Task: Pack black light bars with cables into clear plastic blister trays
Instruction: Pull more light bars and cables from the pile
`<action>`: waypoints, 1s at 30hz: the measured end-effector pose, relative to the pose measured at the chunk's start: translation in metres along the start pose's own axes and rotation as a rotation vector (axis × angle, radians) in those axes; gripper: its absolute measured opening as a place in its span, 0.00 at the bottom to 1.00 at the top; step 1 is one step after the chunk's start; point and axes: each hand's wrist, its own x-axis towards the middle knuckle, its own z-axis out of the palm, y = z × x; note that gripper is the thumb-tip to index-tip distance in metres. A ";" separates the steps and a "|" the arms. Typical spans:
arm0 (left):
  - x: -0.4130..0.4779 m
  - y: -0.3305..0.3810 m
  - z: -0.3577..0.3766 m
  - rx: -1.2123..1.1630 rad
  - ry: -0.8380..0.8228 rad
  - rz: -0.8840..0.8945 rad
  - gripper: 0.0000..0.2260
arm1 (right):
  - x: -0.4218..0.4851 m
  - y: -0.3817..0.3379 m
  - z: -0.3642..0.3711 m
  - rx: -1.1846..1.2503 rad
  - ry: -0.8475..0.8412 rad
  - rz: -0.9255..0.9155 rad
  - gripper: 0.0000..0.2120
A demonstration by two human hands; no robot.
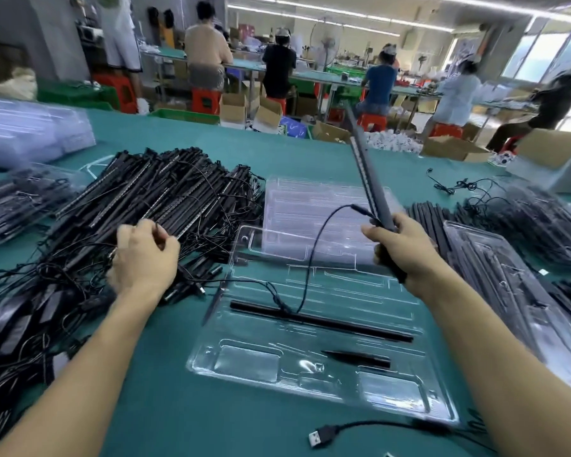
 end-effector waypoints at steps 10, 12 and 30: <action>-0.010 -0.004 0.007 0.459 -0.343 0.063 0.35 | -0.021 -0.013 -0.007 0.435 -0.205 0.006 0.07; -0.015 0.004 0.004 0.502 -0.358 0.103 0.40 | -0.025 -0.011 -0.007 0.395 -0.165 0.020 0.06; -0.052 0.031 -0.036 0.179 0.022 0.390 0.14 | -0.043 0.020 0.037 0.960 -0.179 0.174 0.11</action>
